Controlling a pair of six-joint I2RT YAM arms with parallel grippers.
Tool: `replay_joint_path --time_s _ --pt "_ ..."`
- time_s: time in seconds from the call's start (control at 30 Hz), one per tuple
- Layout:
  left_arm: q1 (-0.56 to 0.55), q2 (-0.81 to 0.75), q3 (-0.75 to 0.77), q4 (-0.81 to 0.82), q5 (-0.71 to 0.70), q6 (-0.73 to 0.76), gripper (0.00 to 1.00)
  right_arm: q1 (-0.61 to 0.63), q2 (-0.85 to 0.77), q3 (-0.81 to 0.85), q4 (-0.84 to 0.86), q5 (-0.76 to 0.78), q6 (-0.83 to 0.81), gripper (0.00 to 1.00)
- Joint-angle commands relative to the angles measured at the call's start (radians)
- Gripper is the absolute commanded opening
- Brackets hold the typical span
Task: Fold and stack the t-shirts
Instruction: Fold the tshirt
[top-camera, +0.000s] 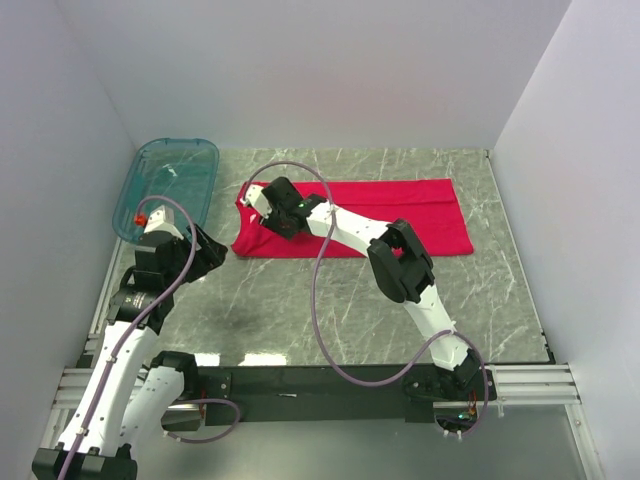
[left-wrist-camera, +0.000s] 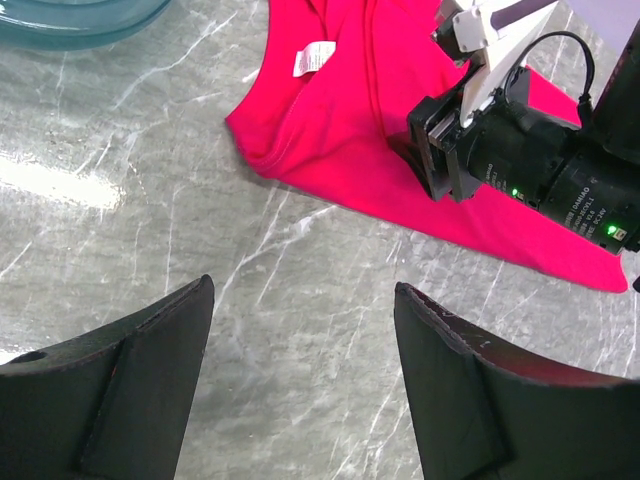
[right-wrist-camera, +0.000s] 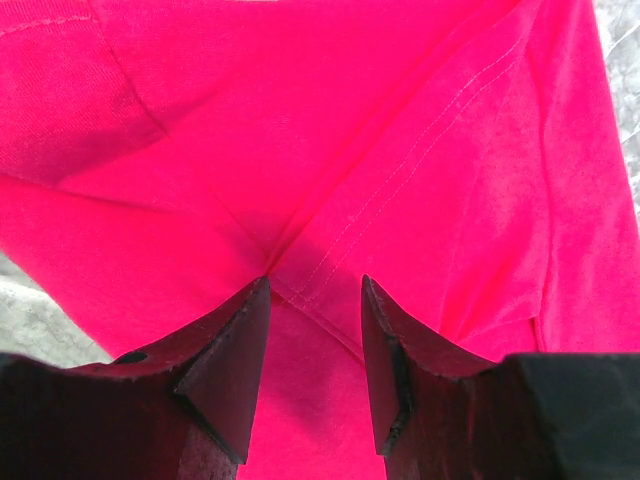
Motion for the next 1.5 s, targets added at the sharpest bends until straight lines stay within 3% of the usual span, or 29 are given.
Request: replay_joint_path --time_s 0.0,0.43,0.57,0.67,0.83,1.23,1.47 --pt "0.005 -0.008 -0.006 0.013 0.007 -0.009 0.77 0.012 -0.004 0.017 0.013 0.021 0.006 0.49" --pt "0.005 -0.013 -0.008 0.013 0.008 -0.011 0.77 0.024 0.042 0.04 0.006 0.038 0.001 0.47" --pt "0.004 -0.011 -0.009 0.013 0.01 -0.011 0.77 0.026 0.05 0.045 0.007 0.044 0.001 0.4" --pt "0.005 -0.011 -0.008 0.013 0.01 -0.011 0.77 0.026 0.052 0.05 0.007 0.055 -0.001 0.28" --pt "0.005 -0.014 -0.009 0.014 0.01 -0.011 0.77 0.024 0.026 0.045 0.018 0.072 -0.001 0.26" --pt "0.005 -0.011 -0.011 0.017 0.013 -0.009 0.78 0.023 -0.011 0.031 0.036 0.098 -0.001 0.03" --pt "0.005 -0.008 -0.011 0.016 0.015 -0.011 0.78 0.021 -0.028 0.03 0.044 0.111 0.004 0.0"
